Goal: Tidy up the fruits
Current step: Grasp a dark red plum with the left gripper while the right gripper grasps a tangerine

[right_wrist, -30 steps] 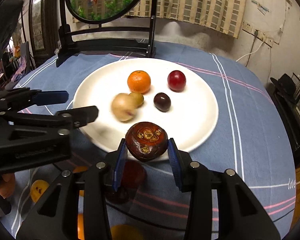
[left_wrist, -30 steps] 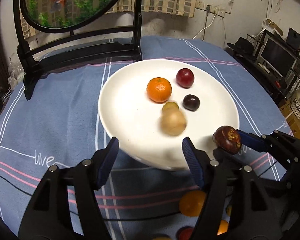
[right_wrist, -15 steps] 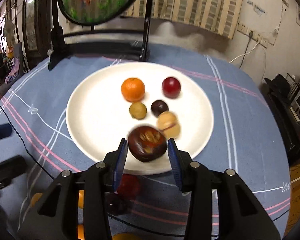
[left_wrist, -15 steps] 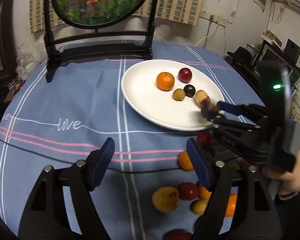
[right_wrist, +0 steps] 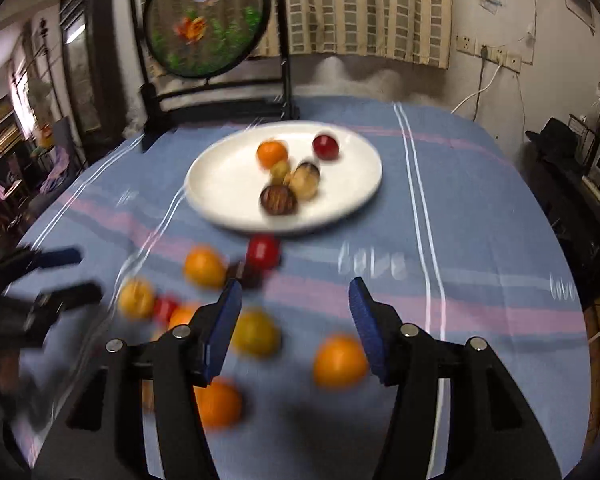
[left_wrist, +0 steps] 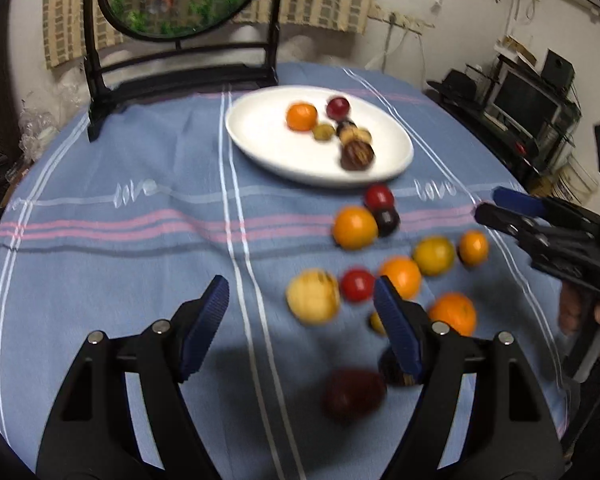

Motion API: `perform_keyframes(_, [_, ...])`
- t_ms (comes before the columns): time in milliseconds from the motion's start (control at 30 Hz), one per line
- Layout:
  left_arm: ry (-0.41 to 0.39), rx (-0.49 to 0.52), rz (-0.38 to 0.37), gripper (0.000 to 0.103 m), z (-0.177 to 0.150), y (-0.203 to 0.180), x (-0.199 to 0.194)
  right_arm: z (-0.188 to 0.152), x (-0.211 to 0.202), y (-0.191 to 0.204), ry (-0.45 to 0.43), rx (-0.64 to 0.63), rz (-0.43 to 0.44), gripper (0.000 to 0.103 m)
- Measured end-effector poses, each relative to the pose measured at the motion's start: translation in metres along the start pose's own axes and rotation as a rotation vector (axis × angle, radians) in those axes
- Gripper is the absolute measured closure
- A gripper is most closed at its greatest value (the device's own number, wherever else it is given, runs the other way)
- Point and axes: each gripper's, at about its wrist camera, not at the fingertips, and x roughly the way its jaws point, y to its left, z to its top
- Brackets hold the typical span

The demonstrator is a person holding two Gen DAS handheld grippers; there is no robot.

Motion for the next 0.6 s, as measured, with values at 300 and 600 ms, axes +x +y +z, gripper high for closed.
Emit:
perform_keyframes(300, [0.076, 0.039, -0.042, 0.027, -0.046, -0.016, 0.0, -0.062, -0.029, 0.006, 0.031, 0.051, 0.061, 0.047])
perform_keyframes(600, [0.145, 0.084, -0.066, 0.046, -0.057, -0.019, 0.017, -0.064, -0.027, 0.026, 0.042, 0.019, 0.099, 0.047])
